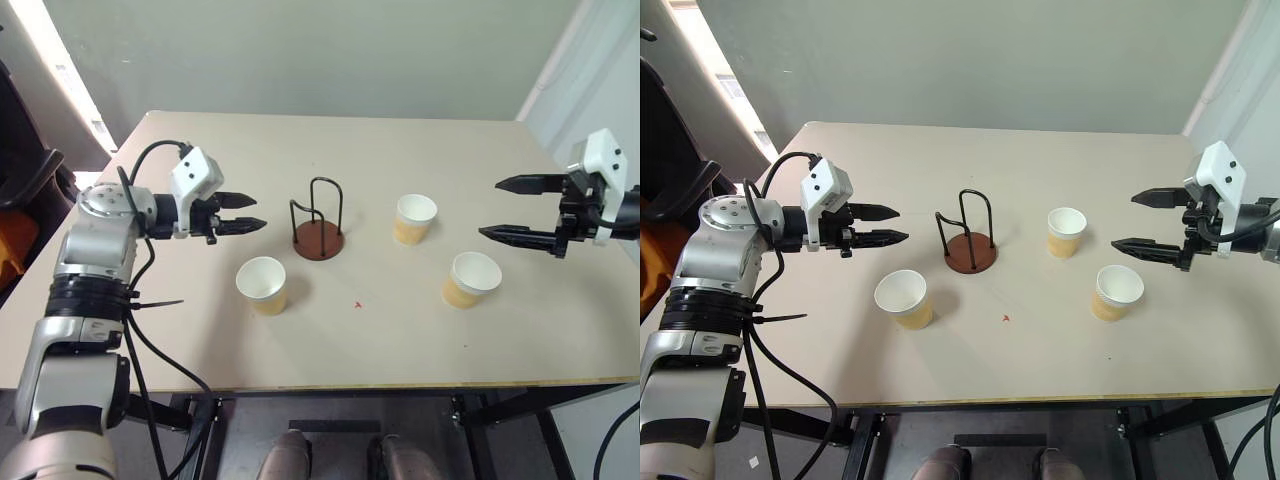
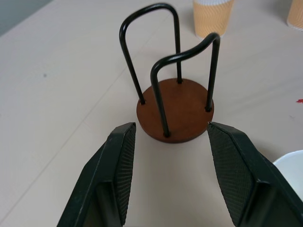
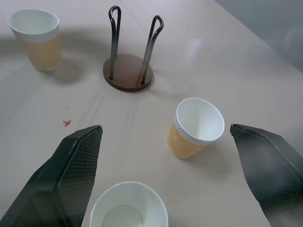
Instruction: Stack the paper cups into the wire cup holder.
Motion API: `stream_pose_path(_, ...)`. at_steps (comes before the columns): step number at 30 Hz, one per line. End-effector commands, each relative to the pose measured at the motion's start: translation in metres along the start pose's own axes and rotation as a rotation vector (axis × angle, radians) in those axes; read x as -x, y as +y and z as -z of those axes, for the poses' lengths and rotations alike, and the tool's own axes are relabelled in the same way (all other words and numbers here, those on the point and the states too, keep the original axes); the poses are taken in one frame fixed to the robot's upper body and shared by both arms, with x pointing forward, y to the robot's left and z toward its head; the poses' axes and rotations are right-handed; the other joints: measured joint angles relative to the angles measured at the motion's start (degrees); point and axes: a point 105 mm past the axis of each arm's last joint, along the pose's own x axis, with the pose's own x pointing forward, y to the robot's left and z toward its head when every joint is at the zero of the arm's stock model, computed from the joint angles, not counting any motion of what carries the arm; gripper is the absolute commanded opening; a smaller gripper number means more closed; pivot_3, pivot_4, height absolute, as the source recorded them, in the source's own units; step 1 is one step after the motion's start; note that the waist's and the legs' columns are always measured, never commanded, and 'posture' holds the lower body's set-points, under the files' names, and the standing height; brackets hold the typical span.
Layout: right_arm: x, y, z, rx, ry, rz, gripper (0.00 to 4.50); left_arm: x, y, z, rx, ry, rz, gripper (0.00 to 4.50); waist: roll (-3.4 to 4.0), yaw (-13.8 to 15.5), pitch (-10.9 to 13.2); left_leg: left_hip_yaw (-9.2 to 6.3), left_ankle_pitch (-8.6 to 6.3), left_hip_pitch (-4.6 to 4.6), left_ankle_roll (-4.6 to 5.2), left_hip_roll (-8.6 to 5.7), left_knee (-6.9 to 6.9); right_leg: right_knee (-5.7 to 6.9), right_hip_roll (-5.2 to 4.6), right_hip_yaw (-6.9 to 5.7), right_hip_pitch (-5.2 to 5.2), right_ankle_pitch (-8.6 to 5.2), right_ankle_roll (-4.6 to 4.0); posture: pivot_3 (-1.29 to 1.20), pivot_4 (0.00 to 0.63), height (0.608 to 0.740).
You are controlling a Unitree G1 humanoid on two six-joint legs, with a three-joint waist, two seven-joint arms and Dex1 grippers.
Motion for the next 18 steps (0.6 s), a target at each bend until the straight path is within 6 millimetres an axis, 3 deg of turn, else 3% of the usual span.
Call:
stream_pose_path(1,0.010,-0.004,-0.014,0.057,-0.019,0.030,4.50,0.003,0.004,-0.010,-0.009,-0.012,-0.020,2.55,0.00,0.0,0.0,0.00,0.00,0.00,0.00,0.00,0.00,0.00,0.00,0.00,0.00,0.00,0.00,0.00,0.150,0.740)
stream_pose_path(6,0.013,-0.003,-0.014,0.063,-0.002,0.011,4.50,0.000,0.000,-0.010,0.004,-0.005,0.005,2.55,0.00,0.0,0.0,0.00,0.00,-0.01,0.00,0.00,0.00,0.00,0.00,0.00,0.00,0.00,0.00,0.00,0.150,0.740)
stream_pose_path(18,0.016,0.009,-0.018,0.117,0.049,0.004,4.50,-0.056,-0.004,-0.004,0.064,-0.041,0.006,2.55,0.00,0.3,0.0,0.05,-0.01,-0.03,0.03,-0.04,0.04,0.00,-0.06,-0.01,0.02,0.06,0.11,0.00,0.150,0.740)
